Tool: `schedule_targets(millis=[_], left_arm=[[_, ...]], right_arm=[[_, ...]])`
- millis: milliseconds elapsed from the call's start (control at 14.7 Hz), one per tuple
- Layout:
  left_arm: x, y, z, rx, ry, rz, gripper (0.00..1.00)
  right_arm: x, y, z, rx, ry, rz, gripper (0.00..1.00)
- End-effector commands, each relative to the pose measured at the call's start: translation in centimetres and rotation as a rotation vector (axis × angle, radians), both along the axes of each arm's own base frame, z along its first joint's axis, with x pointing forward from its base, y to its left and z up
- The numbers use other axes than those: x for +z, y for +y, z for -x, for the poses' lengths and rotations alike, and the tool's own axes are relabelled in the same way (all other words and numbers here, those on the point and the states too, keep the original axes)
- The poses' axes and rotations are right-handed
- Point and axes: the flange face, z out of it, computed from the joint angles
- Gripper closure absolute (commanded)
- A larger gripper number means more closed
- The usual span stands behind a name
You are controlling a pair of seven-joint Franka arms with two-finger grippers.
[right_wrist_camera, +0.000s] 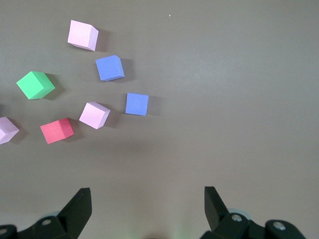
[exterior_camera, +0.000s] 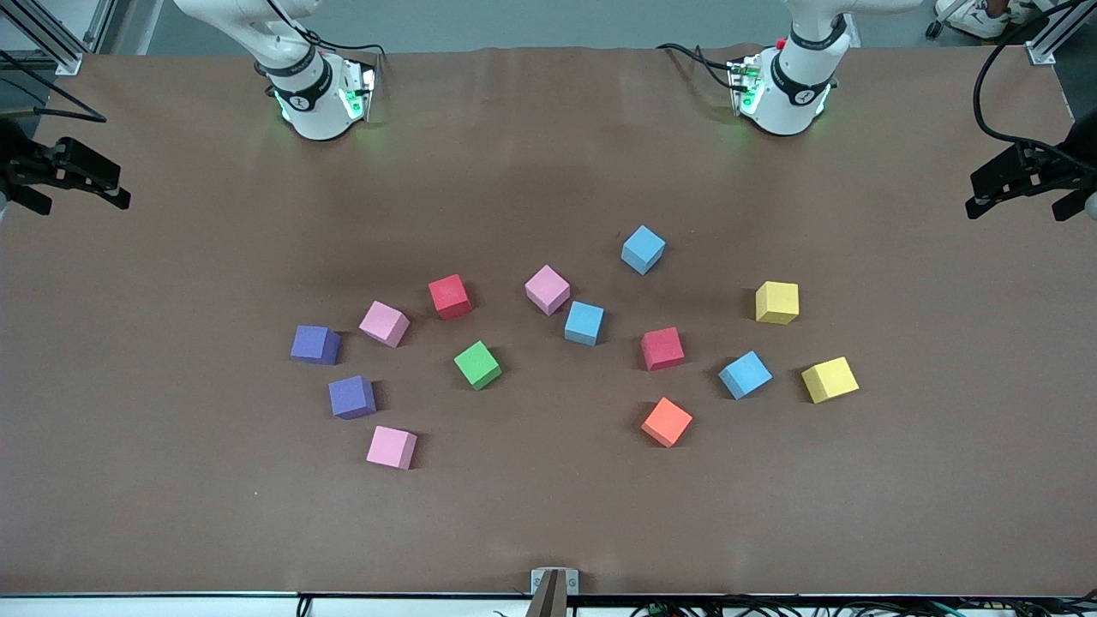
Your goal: Arrange 11 blocks into digit 3
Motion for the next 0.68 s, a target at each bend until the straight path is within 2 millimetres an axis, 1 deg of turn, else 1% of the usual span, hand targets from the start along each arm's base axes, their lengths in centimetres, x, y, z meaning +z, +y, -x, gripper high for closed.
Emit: schedule_targets(millis=[0, 136, 339, 611], left_arm=[[0.71, -0.06, 0.11, 0.003, -0.015, 0.015, 0.00], [0.66, -0.34, -0.02, -0.002, -0.018, 0.009, 0.00], [0.76, 0.05, -0.09, 0.005, -0.027, 0.012, 0.00], [0.84, -0.27, -0.08, -0.001, -0.031, 0.011, 0.00]], right_arm=[[0.21, 0.06, 1.21, 0.012, -0.006, 0.002, 0.00], [0.21, 0.06, 1.21, 0.012, -0.006, 0.002, 0.00], [0.13, -0.02, 1.16, 0.010, -0.005, 0.002, 0.00], [0.22, -0.02, 1.05, 0.010, -0.015, 0.002, 0.00]])
